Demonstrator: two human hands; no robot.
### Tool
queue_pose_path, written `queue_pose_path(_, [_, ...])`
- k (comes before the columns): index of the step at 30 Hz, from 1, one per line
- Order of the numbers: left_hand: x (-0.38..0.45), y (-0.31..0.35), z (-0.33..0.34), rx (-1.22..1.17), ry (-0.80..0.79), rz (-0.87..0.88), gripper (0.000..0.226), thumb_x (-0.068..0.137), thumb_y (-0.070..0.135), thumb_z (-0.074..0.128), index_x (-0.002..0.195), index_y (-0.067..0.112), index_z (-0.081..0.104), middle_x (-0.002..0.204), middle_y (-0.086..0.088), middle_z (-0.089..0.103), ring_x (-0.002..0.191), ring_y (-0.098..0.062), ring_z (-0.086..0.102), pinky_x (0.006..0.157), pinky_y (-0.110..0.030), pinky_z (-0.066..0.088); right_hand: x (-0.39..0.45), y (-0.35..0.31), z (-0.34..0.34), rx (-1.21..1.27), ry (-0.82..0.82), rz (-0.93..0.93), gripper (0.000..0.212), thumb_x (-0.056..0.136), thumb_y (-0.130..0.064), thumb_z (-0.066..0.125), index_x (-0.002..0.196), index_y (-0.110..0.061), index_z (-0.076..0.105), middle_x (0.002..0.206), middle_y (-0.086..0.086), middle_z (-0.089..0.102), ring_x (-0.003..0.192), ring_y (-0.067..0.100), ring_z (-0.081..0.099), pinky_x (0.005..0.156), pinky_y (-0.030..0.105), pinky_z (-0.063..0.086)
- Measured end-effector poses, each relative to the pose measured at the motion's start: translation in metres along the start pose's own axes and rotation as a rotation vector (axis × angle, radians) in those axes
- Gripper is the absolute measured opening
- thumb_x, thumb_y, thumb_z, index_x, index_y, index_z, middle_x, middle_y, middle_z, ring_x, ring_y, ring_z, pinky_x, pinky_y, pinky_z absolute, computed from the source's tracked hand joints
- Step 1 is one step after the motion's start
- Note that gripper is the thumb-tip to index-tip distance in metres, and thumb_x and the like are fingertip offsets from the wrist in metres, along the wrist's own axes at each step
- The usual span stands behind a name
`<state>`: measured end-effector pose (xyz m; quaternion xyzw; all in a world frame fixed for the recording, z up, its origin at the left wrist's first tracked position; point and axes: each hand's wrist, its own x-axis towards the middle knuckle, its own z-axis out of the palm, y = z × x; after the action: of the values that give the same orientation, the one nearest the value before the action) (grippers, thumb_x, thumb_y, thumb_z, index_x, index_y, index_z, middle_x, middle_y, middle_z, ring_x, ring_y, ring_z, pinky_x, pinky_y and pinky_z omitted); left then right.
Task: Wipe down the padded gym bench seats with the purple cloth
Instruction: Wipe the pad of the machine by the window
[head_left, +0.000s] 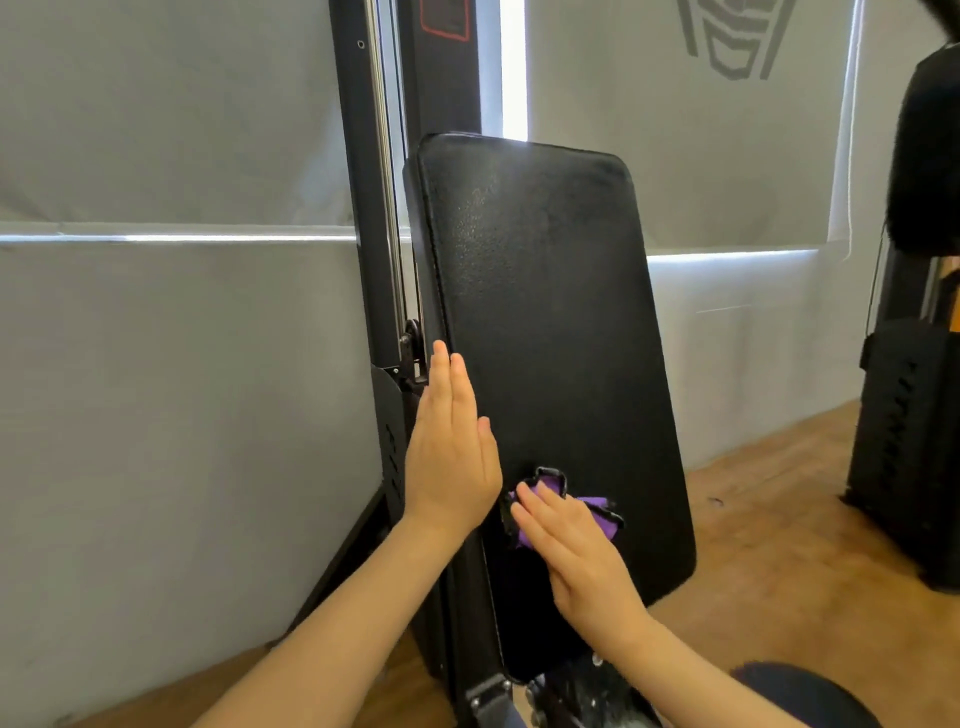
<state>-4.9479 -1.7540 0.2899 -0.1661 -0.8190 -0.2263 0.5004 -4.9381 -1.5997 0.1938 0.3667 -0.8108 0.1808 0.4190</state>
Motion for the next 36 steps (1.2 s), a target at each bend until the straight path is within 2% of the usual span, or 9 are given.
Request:
queue_pose_path(6, [-0.066,0.014,0.021,-0.040,-0.017,-0.085,0.085,0.089,0.006,0.058,0.143,0.006,-0.007,0.154,-0.012,-0.001,0.139,-0.031,0.024,0.105,-0.040,0.039,-0.068,0.007,0.004,-0.070,-0.178,-0.085,0.084,0.081,-0.005,0.044,0.150,-0.030,0.004,0.157,-0.015,0.003,0.143,0.008,0.012,0.116,0.030,0.007])
queue_pose_path(10, [-0.067,0.018,0.020,-0.065,-0.020,-0.127,0.076,0.091,0.005,0.054,0.143,0.002,-0.002,0.154,-0.009,-0.002,0.139,-0.030,0.024,0.104,-0.039,0.039,-0.084,0.011,-0.001,-0.206,-0.299,-0.159,0.124,0.058,-0.006,0.083,0.150,-0.025,0.002,0.154,-0.010,0.017,0.144,0.012,0.008,0.109,0.038,0.024])
queue_pose_path(13, [-0.065,0.019,0.019,-0.073,-0.020,-0.132,0.081,0.088,0.003,0.059,0.144,0.001,0.000,0.154,-0.009,-0.001,0.136,-0.030,0.032,0.100,-0.037,0.043,-0.086,0.011,-0.005,-0.244,-0.346,-0.187,0.133,0.049,-0.013,0.088,0.150,-0.024,0.001,0.144,-0.009,0.033,0.143,0.013,0.010,0.107,0.037,0.026])
queue_pose_path(19, [-0.065,0.020,0.017,-0.063,-0.044,-0.136,0.080,0.089,0.004,0.058,0.146,-0.002,0.002,0.154,-0.009,-0.003,0.134,-0.038,0.039,0.093,-0.041,0.052,-0.083,0.034,-0.017,-0.176,-0.384,-0.295,0.079,0.074,-0.005,0.064,0.142,-0.022,0.028,0.143,-0.002,0.042,0.136,0.014,0.029,0.104,0.038,0.039])
queue_pose_path(23, [-0.064,0.024,0.013,-0.011,-0.087,-0.149,0.079,0.092,0.010,0.056,0.142,0.003,-0.005,0.153,-0.009,-0.009,0.138,-0.035,0.032,0.103,-0.039,0.045,-0.086,0.039,-0.022,-0.191,-0.404,-0.223,0.078,0.080,-0.011,0.038,0.150,-0.028,0.007,0.150,-0.009,0.026,0.139,0.012,0.023,0.107,0.036,0.034])
queue_pose_path(26, [-0.060,0.023,0.006,0.015,-0.124,-0.145,0.081,0.093,0.012,0.056,0.145,0.009,-0.006,0.153,-0.004,-0.014,0.144,-0.026,0.008,0.114,-0.045,0.029,-0.086,0.041,-0.026,-0.114,-0.314,-0.127,0.086,0.078,-0.003,0.043,0.150,-0.031,0.006,0.157,-0.014,0.009,0.143,0.009,0.014,0.108,0.031,0.030])
queue_pose_path(30, [-0.012,0.018,-0.009,0.094,-0.040,-0.054,0.077,0.088,0.018,0.048,0.150,0.009,0.004,0.155,-0.005,-0.006,0.144,-0.021,-0.002,0.113,-0.044,0.003,-0.035,0.030,-0.036,0.017,-0.076,0.050,0.113,0.061,0.019,0.074,0.145,-0.037,0.025,0.152,-0.012,0.029,0.139,0.006,0.023,0.111,0.015,0.016])
queue_pose_path(33, [0.047,0.020,-0.024,0.169,-0.025,-0.021,0.071,0.092,0.020,0.038,0.151,0.005,0.003,0.159,-0.008,-0.006,0.145,-0.020,-0.011,0.115,-0.038,-0.008,0.042,0.030,-0.054,0.029,0.152,0.079,0.087,0.062,0.020,0.073,0.136,-0.013,0.041,0.140,0.000,0.041,0.132,0.009,0.032,0.111,0.013,0.014])
queue_pose_path(36, [0.095,0.020,-0.032,0.244,-0.018,0.002,0.072,0.096,0.021,0.042,0.151,0.003,0.001,0.160,-0.012,-0.005,0.147,-0.025,-0.011,0.115,-0.036,-0.010,0.127,0.038,-0.079,0.067,0.315,0.110,0.066,0.071,0.021,0.062,0.132,-0.003,0.048,0.139,0.007,0.042,0.132,0.012,0.033,0.111,0.012,0.013])
